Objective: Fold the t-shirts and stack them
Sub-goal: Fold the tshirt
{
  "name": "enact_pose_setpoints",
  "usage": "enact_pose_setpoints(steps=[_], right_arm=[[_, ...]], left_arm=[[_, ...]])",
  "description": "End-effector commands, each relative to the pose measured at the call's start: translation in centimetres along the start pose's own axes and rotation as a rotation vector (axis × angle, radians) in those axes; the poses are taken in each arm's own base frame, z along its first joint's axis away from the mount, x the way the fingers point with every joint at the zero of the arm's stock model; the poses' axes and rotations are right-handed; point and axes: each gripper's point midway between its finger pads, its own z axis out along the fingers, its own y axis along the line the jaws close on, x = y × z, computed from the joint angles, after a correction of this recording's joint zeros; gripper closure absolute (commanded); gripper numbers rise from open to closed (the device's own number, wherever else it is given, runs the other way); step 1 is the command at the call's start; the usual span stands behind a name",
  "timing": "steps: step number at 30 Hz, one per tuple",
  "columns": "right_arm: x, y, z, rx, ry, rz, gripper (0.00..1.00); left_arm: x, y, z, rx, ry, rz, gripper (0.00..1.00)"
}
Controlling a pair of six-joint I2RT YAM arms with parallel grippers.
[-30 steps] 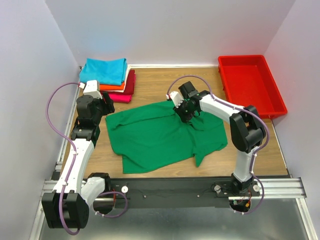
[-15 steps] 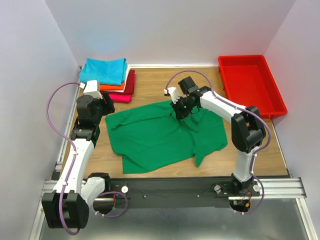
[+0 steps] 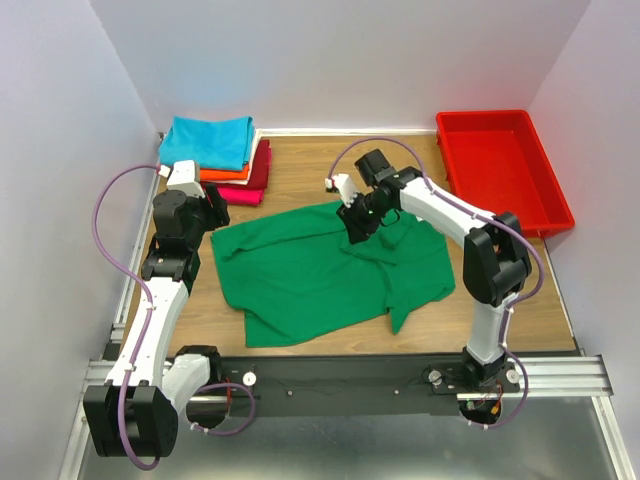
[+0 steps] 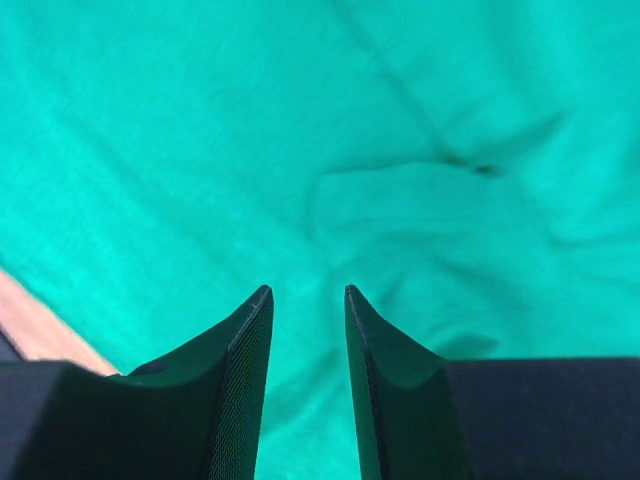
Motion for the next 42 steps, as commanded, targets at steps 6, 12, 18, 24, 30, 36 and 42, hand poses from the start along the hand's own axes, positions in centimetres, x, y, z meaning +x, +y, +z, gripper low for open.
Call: enact_pose_setpoints(steps=[6,12,18,24,30,36,42], right_arm=[[-0.2,-9.3,-4.1,0.253,-0.059,0.181,0.62],[4.2,-17.7,-7.0,0.408,-0.116,0.414,0.61],[6.2,-21.8,-6.7,0.429,-0.137,0.523,0.61],[6.0,-22.5,-4.9,0.369,-0.153,0.568,0.60],[6.9,-24.1,-3.6,0.403,-0.116,0.585,0.59],[7.2,-25.3,-3.0,0.421,-0.105,0.586,0.67],[6.6,-26.7,-3.6,0.468,-0.114,0.564,0.99]], left_arm=[[-0.6,-0.2,-0.3,0.020,-0.027,0.013,0.34],[-0.7,-0.5,-0.3,0.036,-0.030,0.015,0.34],[-0.2,-0.6,0.0,0.043,-0.012,0.013,0.34],[0.0,-0.5,0.2,0.040,-0.005,0.012,0.34],[0.1,-0.5,0.2,0.038,0.000,0.012,0.34],[0.2,-0.4,0.3,0.035,0.002,0.012,0.34],[0.3,-0.3,0.4,0.030,0.006,0.012,0.34]])
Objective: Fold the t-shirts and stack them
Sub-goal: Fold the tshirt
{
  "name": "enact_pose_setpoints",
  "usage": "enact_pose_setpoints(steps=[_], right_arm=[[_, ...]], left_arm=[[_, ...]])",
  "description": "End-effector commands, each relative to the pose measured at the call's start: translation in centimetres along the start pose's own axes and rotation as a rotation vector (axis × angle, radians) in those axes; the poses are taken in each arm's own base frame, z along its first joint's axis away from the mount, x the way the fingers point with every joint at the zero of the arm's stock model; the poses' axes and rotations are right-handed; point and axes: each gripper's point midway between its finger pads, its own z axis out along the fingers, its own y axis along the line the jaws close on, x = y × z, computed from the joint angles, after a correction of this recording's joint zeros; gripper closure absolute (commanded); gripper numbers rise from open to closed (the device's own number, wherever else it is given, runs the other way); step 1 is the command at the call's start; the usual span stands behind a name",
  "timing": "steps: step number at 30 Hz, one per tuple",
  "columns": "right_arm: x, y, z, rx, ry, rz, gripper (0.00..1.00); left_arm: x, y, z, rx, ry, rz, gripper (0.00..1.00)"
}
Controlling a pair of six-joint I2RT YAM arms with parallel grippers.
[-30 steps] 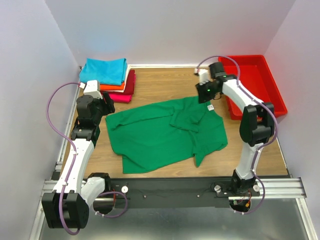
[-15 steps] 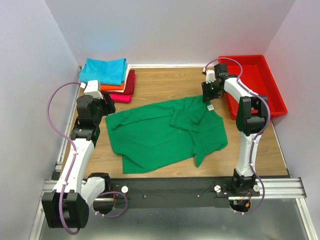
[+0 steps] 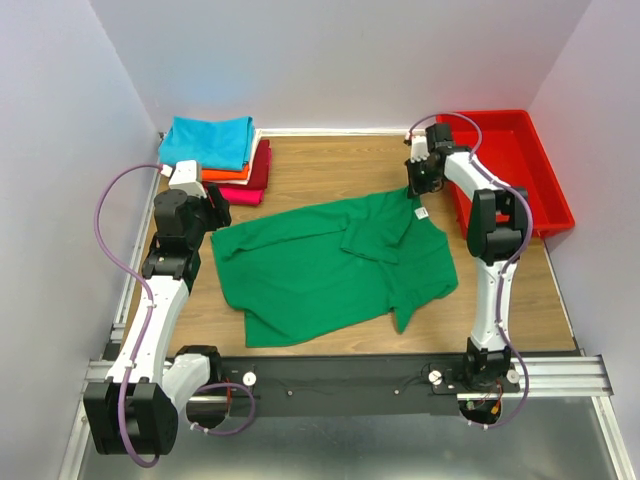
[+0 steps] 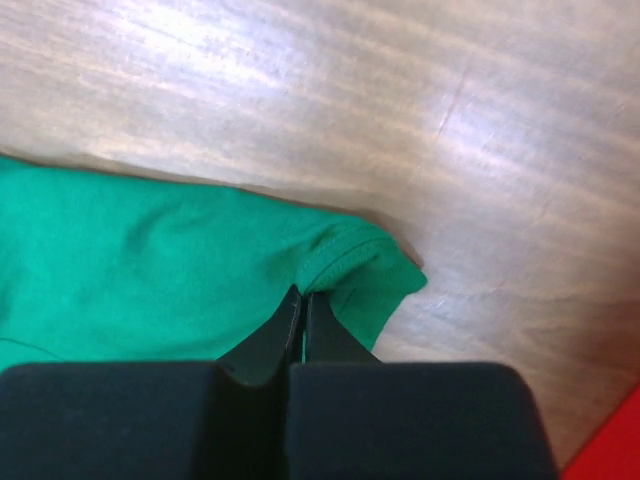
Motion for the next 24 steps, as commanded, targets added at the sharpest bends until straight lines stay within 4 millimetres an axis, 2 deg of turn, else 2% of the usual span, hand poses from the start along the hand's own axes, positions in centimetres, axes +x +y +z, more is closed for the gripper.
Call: enact_pose_setpoints(steps=[1,2,7,24], right_arm=[[-1.3,-1.6,0.6,0.058,-0.023,-0.023,0.99],[-2.0,-2.0,0.4,0.080,-0.038,-0.030,0.99],[-3.0,-3.0,1.4,0.109,-0.050,-0.044,1.00],[-4.0,-3.8,2.6,0.124,-0.066,-0.064,0.99]], left_arm=[[0.1,0.1,0.2,0.008,-0.004,0.012,0.34],[0.1,0.0,0.3,0.009,-0.003,0.012,0.34],[0.4,0.1,0.5,0.006,0.009,0.009,0.34],[2.7,-0.4,1.4,0.038,0.090,-0.035,0.34]])
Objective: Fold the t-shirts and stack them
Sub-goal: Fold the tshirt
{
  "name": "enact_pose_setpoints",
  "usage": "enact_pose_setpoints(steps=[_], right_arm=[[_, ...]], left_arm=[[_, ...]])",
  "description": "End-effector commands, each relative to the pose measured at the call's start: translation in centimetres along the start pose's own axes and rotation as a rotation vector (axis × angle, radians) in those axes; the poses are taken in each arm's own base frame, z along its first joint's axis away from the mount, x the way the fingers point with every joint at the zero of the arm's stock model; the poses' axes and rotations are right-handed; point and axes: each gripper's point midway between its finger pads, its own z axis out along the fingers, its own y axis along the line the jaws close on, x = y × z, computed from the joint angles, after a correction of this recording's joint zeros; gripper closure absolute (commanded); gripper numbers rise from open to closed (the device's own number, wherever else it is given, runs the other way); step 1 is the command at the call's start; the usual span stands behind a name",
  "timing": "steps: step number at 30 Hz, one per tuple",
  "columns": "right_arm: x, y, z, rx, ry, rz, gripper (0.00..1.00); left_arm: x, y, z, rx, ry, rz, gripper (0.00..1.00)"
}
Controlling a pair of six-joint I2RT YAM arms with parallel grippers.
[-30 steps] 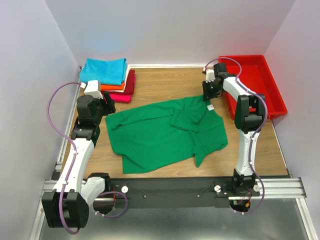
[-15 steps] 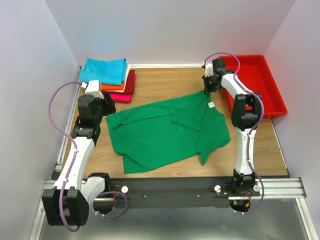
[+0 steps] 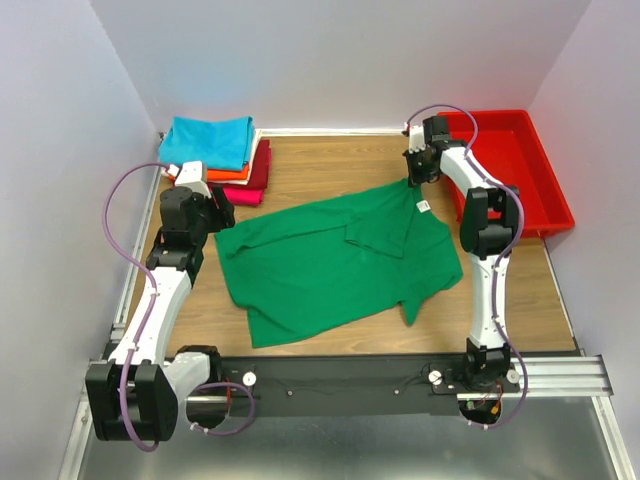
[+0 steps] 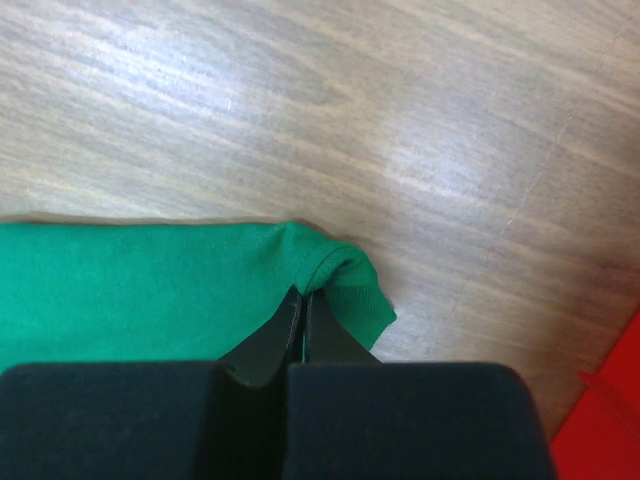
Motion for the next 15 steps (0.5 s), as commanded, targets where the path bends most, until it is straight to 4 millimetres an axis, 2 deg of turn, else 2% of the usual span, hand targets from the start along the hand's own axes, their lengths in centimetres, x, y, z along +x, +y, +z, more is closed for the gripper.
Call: enact_pose_setpoints(steps=[1,4,5,6,11,15], right_arm=[[-0.5,-1.3,1.0,0.041,-0.010,-0.016,0.99],[-0.4,-1.4,1.2,0.043,-0.008,-0.014,0.99],[-0.4,-1.3,1.2,0.041,-0.010,-0.014,0.99],[-0.3,-1.3,1.2,0.042,-0.007,-0.014,0.99],[0.1,-1.2,1.4,0.035,0.002,-0.011,1.00],[0.3,-1.2,1.5,0.032,0.006,-0.013,0.99]], left_arm=[[0.7,-0.3,0.2,0.025,0.019,-0.020,0.34],[1.2,-0.4,0.4,0.033,0.038,-0.028,0.33],[1.3,0.5,0.5,0.013,0.043,-0.046,0.30],[1.6,0.4,0.5,0.028,0.054,-0.057,0.29],[2.9,1.3,0.9,0.066,0.094,-0.126,0.29],[4.7,2.5,1.4,0.049,0.143,-0.206,0.31]])
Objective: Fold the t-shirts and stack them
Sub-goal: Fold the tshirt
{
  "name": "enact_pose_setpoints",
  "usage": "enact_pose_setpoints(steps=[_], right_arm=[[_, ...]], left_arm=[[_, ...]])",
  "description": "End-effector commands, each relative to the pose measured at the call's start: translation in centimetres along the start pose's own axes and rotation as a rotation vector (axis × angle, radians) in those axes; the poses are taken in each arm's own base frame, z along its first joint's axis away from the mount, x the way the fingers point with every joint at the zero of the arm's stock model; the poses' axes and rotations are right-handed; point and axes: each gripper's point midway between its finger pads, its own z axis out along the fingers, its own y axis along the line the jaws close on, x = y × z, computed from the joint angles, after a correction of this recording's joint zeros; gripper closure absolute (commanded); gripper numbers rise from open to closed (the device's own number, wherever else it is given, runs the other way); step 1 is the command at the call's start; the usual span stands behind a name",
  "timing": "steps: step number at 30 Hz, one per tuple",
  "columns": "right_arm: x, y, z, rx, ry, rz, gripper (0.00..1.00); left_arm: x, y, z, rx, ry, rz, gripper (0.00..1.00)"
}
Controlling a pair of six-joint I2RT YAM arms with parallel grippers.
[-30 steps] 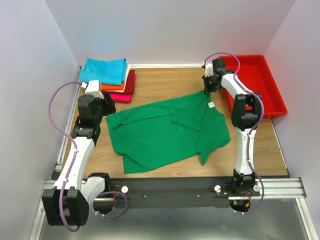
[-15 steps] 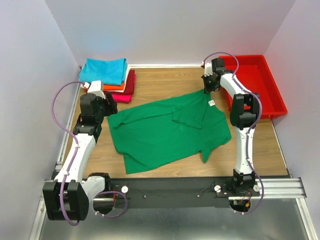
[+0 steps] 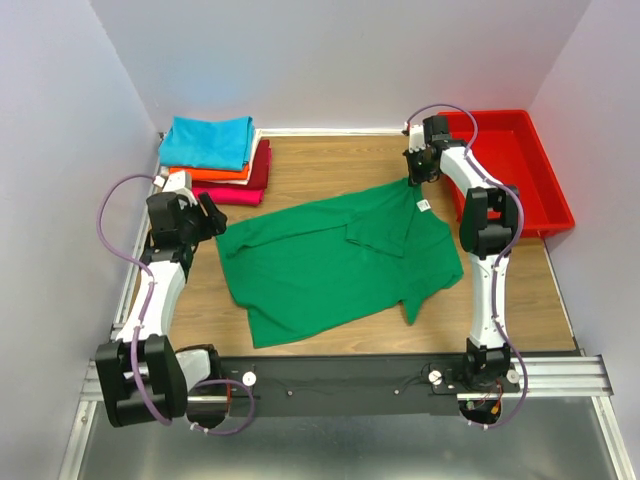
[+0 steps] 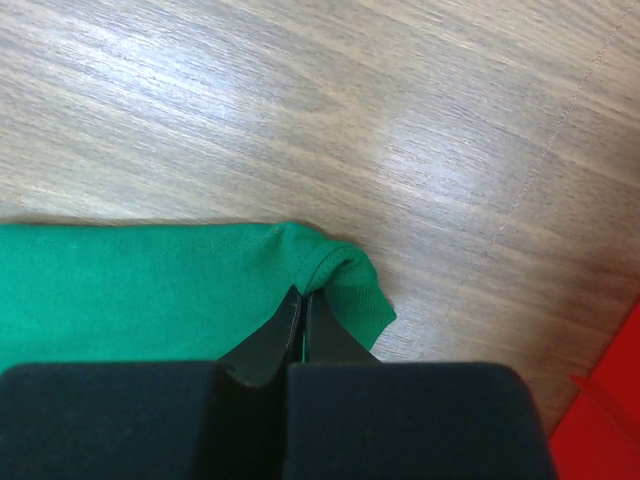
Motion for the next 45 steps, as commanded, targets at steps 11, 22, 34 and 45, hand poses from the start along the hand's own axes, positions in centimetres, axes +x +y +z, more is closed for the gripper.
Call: enact_pose_setpoints(steps=[11,22,34,45], right_arm=[[0.8,-0.8,1.5,0.017,0.015,-0.006,0.99],[0.8,-0.7,1.4,0.011,0.012,-0.009,0.99],[0.9,-0.4,1.4,-0.003,0.012,-0.009,0.99],[1.0,-0.3,1.4,-0.005,0.013,-0.007,0.99]], left_arm=[[3.5,1.5,2.1,-0.020,0.118,-0.170,0.41],[6.9,3.0,4.2,-0.088,0.233,-0.275,0.52],[11.4,4.9,3.9,-0.234,0.368,-0.389,0.50],[12.3,3.5,4.3,-0.171,0.403,-0.419,0.51]])
